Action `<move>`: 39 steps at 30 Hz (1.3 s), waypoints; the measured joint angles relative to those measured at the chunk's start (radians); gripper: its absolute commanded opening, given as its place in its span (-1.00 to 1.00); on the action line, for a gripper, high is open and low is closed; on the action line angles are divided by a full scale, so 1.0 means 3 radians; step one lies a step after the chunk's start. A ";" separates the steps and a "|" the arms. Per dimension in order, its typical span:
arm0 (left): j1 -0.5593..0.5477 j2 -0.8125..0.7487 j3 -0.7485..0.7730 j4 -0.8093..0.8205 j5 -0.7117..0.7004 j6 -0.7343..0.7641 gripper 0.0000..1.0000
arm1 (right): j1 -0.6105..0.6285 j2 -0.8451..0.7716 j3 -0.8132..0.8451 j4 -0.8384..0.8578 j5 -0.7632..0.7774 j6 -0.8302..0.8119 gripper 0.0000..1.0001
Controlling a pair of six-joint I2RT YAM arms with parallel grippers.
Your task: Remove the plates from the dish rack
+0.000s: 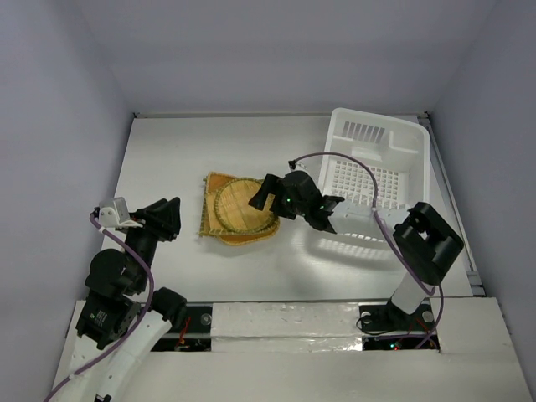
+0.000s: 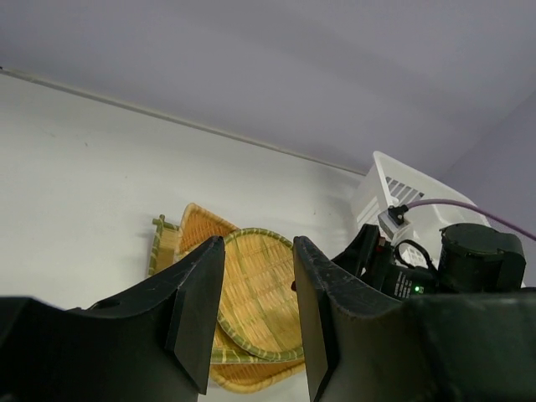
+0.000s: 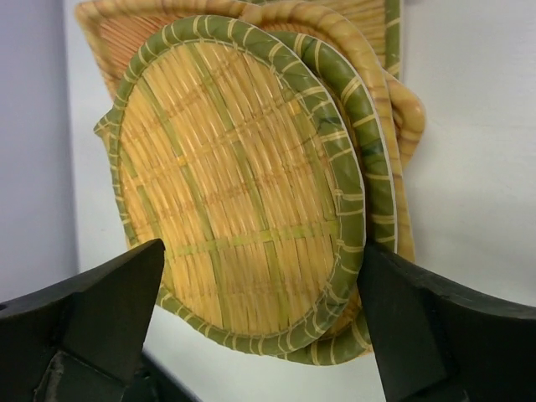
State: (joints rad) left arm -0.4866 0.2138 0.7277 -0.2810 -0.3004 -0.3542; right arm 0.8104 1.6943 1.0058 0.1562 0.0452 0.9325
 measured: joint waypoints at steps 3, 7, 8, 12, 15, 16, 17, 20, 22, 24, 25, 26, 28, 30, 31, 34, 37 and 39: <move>0.0000 -0.0003 0.0000 0.0000 0.0000 -0.0006 -0.27 | 0.0122 -0.0041 0.0118 -0.0336 0.0285 -0.0134 1.00; 0.0000 -0.0003 0.0000 -0.0001 0.0001 -0.0010 -0.04 | 0.0256 -0.0109 0.0304 -0.0753 0.0655 -0.0305 1.00; 0.0000 -0.0003 0.0000 0.0000 0.0001 -0.0014 0.00 | 0.0278 -0.0118 0.0362 -0.0835 0.0731 -0.0351 1.00; 0.0000 -0.0003 0.0000 0.0000 0.0001 -0.0022 0.10 | 0.0314 -0.0126 0.0591 -0.1045 0.0921 -0.0524 1.00; 0.0000 -0.0003 0.0000 0.0000 0.0001 -0.0022 0.13 | 0.0314 -0.0121 0.0772 -0.1170 0.1012 -0.0619 1.00; 0.0000 -0.0003 0.0000 0.0000 0.0001 -0.0022 0.13 | 0.0313 -0.0113 0.0846 -0.1216 0.1048 -0.0645 1.00; 0.0000 -0.0003 0.0000 0.0000 0.0001 -0.0022 0.14 | 0.0313 -0.0099 0.0924 -0.1258 0.1078 -0.0669 1.00; 0.0000 -0.0003 0.0000 0.0000 0.0001 -0.0022 0.17 | 0.0312 -0.0050 0.1147 -0.1356 0.1174 -0.0743 0.73; 0.0000 -0.0003 0.0000 0.0000 0.0001 -0.0022 0.20 | 0.0315 -0.0051 0.1223 -0.1397 0.1237 -0.0813 -0.35; 0.0000 -0.0003 0.0000 0.0000 0.0001 -0.0020 0.26 | 0.0318 -0.0084 0.1242 -0.1419 0.1307 -0.0858 -1.00; 0.0000 -0.0003 0.0000 0.0000 0.0003 -0.0020 0.29 | 0.0322 -0.0123 0.1242 -0.1445 0.1336 -0.0895 -1.00; 0.0000 -0.0003 0.0000 0.0000 0.0004 -0.0020 0.32 | 0.0331 -0.0184 0.1232 -0.1471 0.1372 -0.0908 -1.00; 0.0000 -0.0010 0.0000 0.0000 0.0015 -0.0019 0.44 | 0.0346 -0.0425 0.1158 -0.1474 0.1445 -0.0977 -1.00; 0.0000 -0.0029 0.0000 0.0000 0.0028 -0.0019 0.58 | 0.0360 -0.0830 0.1017 -0.1470 0.1551 -0.1059 -0.97; 0.0000 -0.0042 0.0000 0.0001 0.0033 -0.0018 0.62 | 0.0361 -0.1054 0.0949 -0.1461 0.1616 -0.1095 -0.91; 0.0001 -0.0070 0.0000 0.0006 0.0038 -0.0020 0.72 | 0.0375 -0.1826 0.0741 -0.1415 0.1876 -0.1198 0.03; 0.0001 -0.0070 0.0001 0.0003 0.0031 -0.0020 0.77 | 0.0376 -0.2619 0.0510 -0.1395 0.2205 -0.1307 0.82; 0.0001 -0.0065 0.0020 -0.0015 0.0018 -0.0015 0.79 | 0.0376 -0.3009 0.0403 -0.1460 0.2467 -0.1347 0.91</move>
State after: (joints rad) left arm -0.4862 0.1944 0.7338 -0.2855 -0.2951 -0.3588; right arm 0.9234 0.7918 1.1267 -0.2817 0.7853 0.5285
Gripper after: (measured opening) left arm 0.884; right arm 0.903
